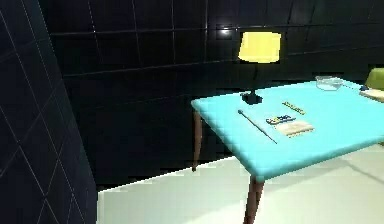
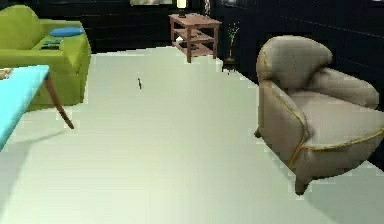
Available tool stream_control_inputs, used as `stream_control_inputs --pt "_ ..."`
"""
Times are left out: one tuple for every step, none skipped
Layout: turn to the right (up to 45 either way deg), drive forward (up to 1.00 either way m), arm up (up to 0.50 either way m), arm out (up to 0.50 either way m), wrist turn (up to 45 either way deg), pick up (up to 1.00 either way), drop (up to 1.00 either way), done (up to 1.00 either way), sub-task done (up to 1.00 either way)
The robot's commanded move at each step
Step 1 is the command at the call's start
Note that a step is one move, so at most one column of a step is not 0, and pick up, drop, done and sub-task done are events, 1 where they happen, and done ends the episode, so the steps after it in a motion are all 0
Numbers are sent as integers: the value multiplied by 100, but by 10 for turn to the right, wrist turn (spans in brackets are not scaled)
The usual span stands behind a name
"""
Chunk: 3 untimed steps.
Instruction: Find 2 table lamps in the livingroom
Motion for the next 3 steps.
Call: stream_control_inputs --pt "0 75 0 0 0 0 0 0 0" --pt "300 0 0 0 0 0 0 0 0" --pt "0 0 0 0 0 0 0 0 100"
